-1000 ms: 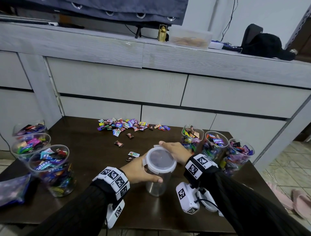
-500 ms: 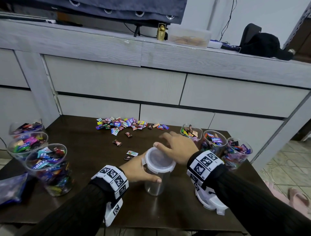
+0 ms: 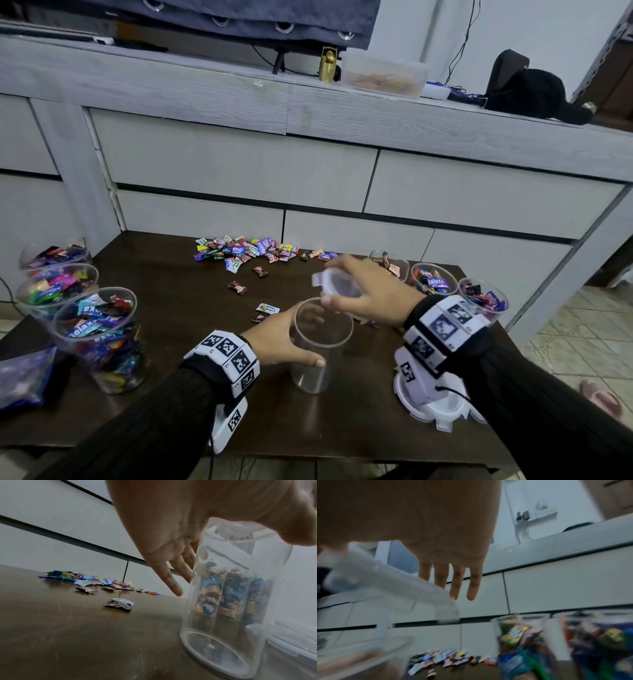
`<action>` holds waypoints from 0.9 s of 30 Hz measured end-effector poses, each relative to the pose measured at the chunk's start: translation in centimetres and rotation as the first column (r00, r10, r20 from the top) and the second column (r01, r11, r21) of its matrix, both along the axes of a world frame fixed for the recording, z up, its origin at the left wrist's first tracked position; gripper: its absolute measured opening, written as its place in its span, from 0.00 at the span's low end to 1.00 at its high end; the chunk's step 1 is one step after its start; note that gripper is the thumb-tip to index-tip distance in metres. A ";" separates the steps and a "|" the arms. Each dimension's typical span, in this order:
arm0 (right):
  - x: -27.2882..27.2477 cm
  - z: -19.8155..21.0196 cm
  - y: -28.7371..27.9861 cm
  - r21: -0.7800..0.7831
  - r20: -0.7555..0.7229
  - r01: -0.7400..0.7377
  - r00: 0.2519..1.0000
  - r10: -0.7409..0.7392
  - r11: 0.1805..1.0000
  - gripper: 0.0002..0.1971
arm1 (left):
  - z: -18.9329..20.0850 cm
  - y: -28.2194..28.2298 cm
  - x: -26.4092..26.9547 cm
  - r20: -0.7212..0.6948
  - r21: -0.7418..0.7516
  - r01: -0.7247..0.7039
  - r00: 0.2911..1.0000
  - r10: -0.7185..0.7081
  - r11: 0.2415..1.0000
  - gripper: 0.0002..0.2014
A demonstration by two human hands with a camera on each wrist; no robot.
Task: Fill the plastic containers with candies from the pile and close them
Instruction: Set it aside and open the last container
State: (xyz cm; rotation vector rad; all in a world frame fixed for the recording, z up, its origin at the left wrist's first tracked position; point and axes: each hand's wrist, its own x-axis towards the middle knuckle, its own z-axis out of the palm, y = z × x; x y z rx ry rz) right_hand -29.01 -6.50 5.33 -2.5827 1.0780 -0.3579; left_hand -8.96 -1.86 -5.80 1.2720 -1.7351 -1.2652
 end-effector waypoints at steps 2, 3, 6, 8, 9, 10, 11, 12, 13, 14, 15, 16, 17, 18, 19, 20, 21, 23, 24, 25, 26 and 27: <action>-2.5 0.6 -0.8 -0.026 -0.087 0.080 0.993 -0.082 0.996 0.34 | -0.1 0.0 0.2 -0.009 0.002 -0.006 1.000 0.006 1.000 0.45; -3.9 0.6 -1.2 -0.006 -0.141 0.112 0.984 -0.111 0.994 0.35 | -0.1 0.0 0.2 -0.006 0.008 -0.007 1.000 0.007 1.000 0.44; -8.0 -0.5 -1.3 0.108 -0.345 0.203 0.926 -0.155 0.973 0.35 | -0.1 0.0 0.3 -0.001 0.020 -0.005 1.000 0.005 1.000 0.42; -10.1 -2.0 -0.8 0.155 -0.505 0.273 0.848 -0.162 0.949 0.39 | -0.2 0.0 0.2 -0.015 0.018 -0.007 1.000 0.007 1.000 0.41; -11.0 -3.0 -0.5 0.150 -0.568 0.295 0.807 -0.162 0.944 0.43 | -0.3 0.0 0.1 -0.023 0.014 -0.007 1.000 0.007 1.000 0.40; -11.7 -4.0 -0.2 0.129 -0.617 0.308 0.769 -0.167 0.942 0.47 | -0.4 0.1 0.1 -0.026 0.012 -0.006 1.000 0.006 1.000 0.40; -12.3 -5.0 0.0 0.103 -0.652 0.314 0.738 -0.174 0.944 0.50 | -0.4 0.1 0.1 -0.026 0.010 -0.004 1.000 0.004 1.000 0.40; -12.8 -5.9 0.2 0.079 -0.673 0.314 0.717 -0.181 0.946 0.52 | -0.4 0.2 0.1 -0.020 0.007 -0.001 1.000 0.001 1.000 0.40; -13.2 -6.6 0.3 0.064 -0.682 0.316 0.706 -0.190 0.947 0.53 | -0.4 0.3 0.1 -0.011 0.002 0.003 1.000 -0.003 1.000 0.41; -13.5 -7.2 0.4 0.057 -0.681 0.319 0.705 -0.197 0.946 0.53 | -0.4 0.4 0.1 0.001 -0.004 0.007 1.000 -0.007 1.000 0.41; -13.7 -7.7 0.5 0.056 -0.674 0.321 0.711 -0.201 0.946 0.53 | -0.4 0.6 0.2 0.016 -0.010 0.012 1.000 -0.012 1.000 0.42; -13.8 -8.0 0.6 0.052 -0.660 0.318 0.723 -0.207 0.947 0.52 | -0.4 0.8 0.2 0.029 -0.016 0.017 0.999 -0.016 1.000 0.43; -13.9 -8.2 0.7 0.044 -0.640 0.314 0.737 -0.215 0.948 0.50 | -0.4 1.0 0.2 0.036 -0.020 0.021 0.999 -0.020 1.000 0.44; -13.9 -8.3 0.7 0.035 -0.621 0.310 0.751 -0.223 0.950 0.49 | -0.5 1.3 0.3 0.037 -0.024 0.023 0.999 -0.022 0.999 0.45; -13.9 -8.4 0.8 0.029 -0.606 0.305 0.763 -0.226 0.952 0.48 | -0.7 1.5 0.3 0.033 -0.027 0.023 0.999 -0.022 0.999 0.46; -13.8 -8.4 0.8 0.025 -0.593 0.296 0.773 -0.225 0.955 0.48 | -0.7 1.6 0.4 0.028 -0.031 0.023 0.999 -0.022 0.999 0.46; -13.8 -8.5 0.7 0.020 -0.579 0.286 0.785 -0.222 0.958 0.48 | -0.8 1.8 0.5 0.026 -0.037 0.023 0.999 -0.023 0.999 0.46; -13.8 -8.4 0.6 0.020 -0.542 0.270 0.812 -0.216 0.963 0.45 | -0.8 2.1 0.6 0.021 -0.040 0.023 1.000 -0.022 0.999 0.46; -13.7 -8.3 0.5 0.032 -0.530 0.272 0.820 -0.214 0.962 0.43 | -0.8 2.1 0.6 0.020 -0.037 0.022 1.000 -0.021 0.999 0.46; -13.7 -8.2 0.5 0.050 -0.525 0.276 0.825 -0.210 0.960 0.42 | -0.9 2.2 0.7 0.025 -0.037 0.021 0.999 -0.020 0.999 0.46; -13.6 -8.2 0.4 0.065 -0.524 0.277 0.827 -0.203 0.959 0.40 | -0.9 2.2 0.8 0.036 -0.038 0.021 0.999 -0.019 0.999 0.47; -13.6 -8.1 0.4 0.074 -0.526 0.276 0.827 -0.198 0.958 0.39 | -0.9 2.2 0.9 0.047 -0.039 0.025 0.999 -0.023 0.999 0.48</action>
